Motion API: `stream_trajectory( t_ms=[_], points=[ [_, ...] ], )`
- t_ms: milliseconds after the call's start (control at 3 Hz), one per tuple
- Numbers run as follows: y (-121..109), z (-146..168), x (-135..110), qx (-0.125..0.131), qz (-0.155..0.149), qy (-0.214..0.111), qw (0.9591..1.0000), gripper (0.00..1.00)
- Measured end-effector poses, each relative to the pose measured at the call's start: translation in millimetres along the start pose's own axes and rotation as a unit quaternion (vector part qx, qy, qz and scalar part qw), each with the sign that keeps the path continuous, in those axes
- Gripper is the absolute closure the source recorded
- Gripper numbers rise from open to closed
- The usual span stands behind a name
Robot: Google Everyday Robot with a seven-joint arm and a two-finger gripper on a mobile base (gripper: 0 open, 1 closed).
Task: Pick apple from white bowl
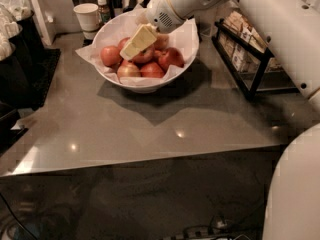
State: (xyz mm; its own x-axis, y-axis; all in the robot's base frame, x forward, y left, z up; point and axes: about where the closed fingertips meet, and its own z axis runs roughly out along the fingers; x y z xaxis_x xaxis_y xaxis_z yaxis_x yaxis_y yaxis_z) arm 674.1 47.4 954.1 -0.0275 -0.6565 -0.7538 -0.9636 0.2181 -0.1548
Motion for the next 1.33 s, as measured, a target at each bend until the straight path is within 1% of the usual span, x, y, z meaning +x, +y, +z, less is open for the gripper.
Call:
stream_trajectory(
  t_ms=[333,667,1000,1333],
  points=[
    [-11,22,2,-0.003,-0.004,0.010,0.9999,0.25],
    [-14,28,23,-0.002,0.003,0.038,0.9993,0.26],
    [-10,23,40,-0.001,0.016,0.061,0.9980,0.26],
    [-10,21,39,-0.001,0.016,0.061,0.9980,0.45]
  ],
)
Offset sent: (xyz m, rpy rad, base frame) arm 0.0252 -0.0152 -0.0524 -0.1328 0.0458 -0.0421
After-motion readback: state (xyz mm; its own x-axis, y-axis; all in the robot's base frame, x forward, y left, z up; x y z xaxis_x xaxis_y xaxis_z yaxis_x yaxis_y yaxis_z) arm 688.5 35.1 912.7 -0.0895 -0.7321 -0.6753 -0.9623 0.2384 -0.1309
